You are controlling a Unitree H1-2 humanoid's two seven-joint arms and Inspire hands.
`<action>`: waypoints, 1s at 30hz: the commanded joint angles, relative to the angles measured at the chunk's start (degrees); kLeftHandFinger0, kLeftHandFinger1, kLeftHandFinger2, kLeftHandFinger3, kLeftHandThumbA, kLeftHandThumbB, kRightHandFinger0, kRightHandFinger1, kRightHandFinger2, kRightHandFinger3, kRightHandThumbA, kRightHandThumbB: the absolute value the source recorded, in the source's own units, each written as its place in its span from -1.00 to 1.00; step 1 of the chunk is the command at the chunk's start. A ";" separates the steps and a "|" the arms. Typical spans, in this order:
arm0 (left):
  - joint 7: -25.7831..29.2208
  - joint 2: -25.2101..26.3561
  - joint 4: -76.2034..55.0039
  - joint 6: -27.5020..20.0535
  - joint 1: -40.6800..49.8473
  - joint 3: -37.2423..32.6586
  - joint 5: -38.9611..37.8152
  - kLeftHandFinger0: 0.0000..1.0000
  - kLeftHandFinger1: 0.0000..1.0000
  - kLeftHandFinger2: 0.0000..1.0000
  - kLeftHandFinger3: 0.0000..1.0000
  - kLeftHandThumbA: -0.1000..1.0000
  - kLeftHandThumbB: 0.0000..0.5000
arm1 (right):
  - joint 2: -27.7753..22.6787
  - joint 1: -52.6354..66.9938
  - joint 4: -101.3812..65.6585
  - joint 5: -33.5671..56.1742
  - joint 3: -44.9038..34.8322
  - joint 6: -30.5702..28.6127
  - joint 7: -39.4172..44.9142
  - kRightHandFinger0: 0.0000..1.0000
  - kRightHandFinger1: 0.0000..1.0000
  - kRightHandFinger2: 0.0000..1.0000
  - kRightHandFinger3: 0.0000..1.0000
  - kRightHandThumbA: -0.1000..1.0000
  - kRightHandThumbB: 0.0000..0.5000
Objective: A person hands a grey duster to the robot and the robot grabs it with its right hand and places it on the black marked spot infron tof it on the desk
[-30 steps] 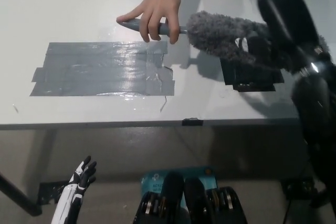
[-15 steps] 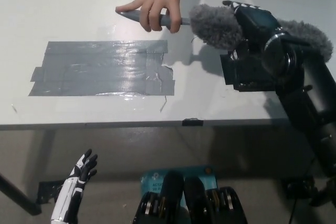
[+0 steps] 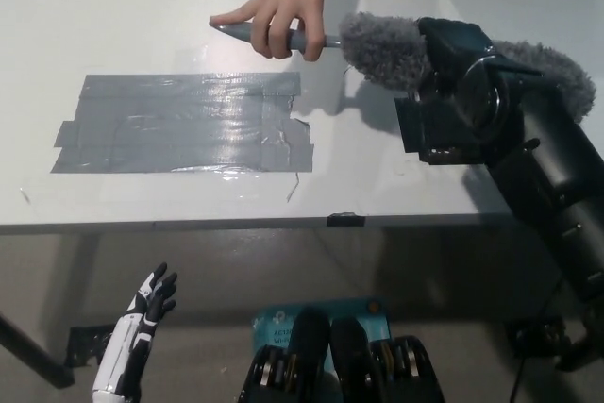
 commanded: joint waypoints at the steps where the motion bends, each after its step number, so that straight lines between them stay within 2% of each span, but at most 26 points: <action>1: -1.20 0.87 -2.33 0.41 -0.93 -0.46 -0.20 1.00 1.00 1.00 1.00 0.92 -0.26 | 0.83 -1.25 2.39 -0.68 -2.69 -7.38 -27.26 -0.77 0.12 0.83 0.86 -1.00 -0.22; 3: -1.18 0.90 -2.32 0.26 -0.92 -0.52 -0.01 1.00 1.00 1.00 1.00 0.92 -0.30 | 0.80 -0.99 1.45 -0.94 -2.37 -8.66 -29.15 -0.76 0.17 0.83 0.96 -1.00 -0.26; 4: -1.21 0.83 -2.21 0.16 -0.99 -0.46 -0.26 1.00 1.00 1.00 1.00 0.90 -0.31 | 0.78 -1.01 0.95 -0.85 -2.38 -9.50 -30.10 -0.68 0.24 0.88 0.98 -1.00 -0.30; 7: -1.19 0.82 -2.40 0.49 -1.00 -0.48 -0.15 1.00 1.00 1.00 1.00 0.90 -0.31 | 0.58 -0.95 -0.11 -0.87 -2.31 -10.85 -32.26 -0.67 0.27 0.89 1.00 -1.00 -0.23; 8: -1.09 0.79 -2.34 0.47 -1.07 -0.54 0.13 1.00 1.00 1.00 1.00 0.92 -0.29 | 0.35 -1.00 -0.89 -0.91 -2.22 -11.09 -32.30 -0.69 0.29 0.86 1.00 -1.00 -0.27; 11: -1.31 0.86 -2.09 0.45 -1.33 -0.45 -0.28 1.00 1.00 1.00 1.00 0.91 -0.35 | -0.34 -1.23 -5.15 -1.67 -1.98 -9.51 -30.49 -0.65 0.36 0.94 1.00 -1.00 -0.32; 14: -1.46 0.85 -2.27 1.12 -1.63 -0.47 -0.24 1.00 1.00 1.00 1.00 0.91 -0.37 | -1.46 -1.13 -8.50 -1.49 -2.38 -10.89 -31.65 -0.69 0.30 0.92 1.00 -1.00 -0.21; 16: -1.44 0.86 -2.17 0.84 -1.65 -0.50 -0.08 1.00 1.00 1.00 1.00 0.90 -0.39 | -2.21 -0.94 -9.66 -1.35 -2.48 -11.37 -31.66 -0.72 0.29 0.91 1.00 -1.00 -0.26; 18: -1.52 0.90 -2.24 0.86 -1.63 -0.52 -0.09 1.00 1.00 1.00 1.00 0.90 -0.39 | -3.16 -0.87 -11.92 -1.87 -2.35 -9.76 -29.41 -0.72 0.34 1.00 1.00 -1.00 -0.30; 20: -1.57 1.06 -2.10 0.76 -1.52 -0.45 -0.06 1.00 1.00 1.00 1.00 0.91 -0.39 | -3.92 -0.10 -13.00 -1.48 -2.71 -10.52 -30.28 -0.79 0.26 0.89 1.00 -1.00 -0.19; 21: -1.58 1.06 -2.09 0.66 -1.40 -0.46 -0.06 1.00 1.00 1.00 1.00 0.91 -0.40 | -4.36 0.32 -13.06 -1.25 -2.86 -11.03 -30.86 -0.88 0.12 0.81 1.00 -1.00 -0.13; 24: -1.67 1.12 -1.90 0.29 -1.31 -0.58 0.16 1.00 1.00 1.00 1.00 0.91 -0.42 | -5.66 1.78 -13.34 -0.67 -3.17 -11.33 -30.62 -1.00 -0.08 0.74 0.93 -1.00 -0.10; 27: -1.76 1.15 -1.86 0.33 -1.33 -0.52 -0.11 1.00 1.00 1.00 1.00 0.91 -0.44 | -6.81 2.68 -13.00 -0.09 -3.31 -11.23 -29.50 -1.00 -0.05 0.79 0.96 -1.00 -0.15; 30: -1.93 1.20 -1.87 0.27 -1.35 -0.58 -0.22 1.00 1.00 1.00 1.00 0.90 -0.45 | -7.76 3.36 -11.44 0.42 -3.52 -12.66 -31.04 -1.00 -0.06 0.78 0.85 -1.00 -0.08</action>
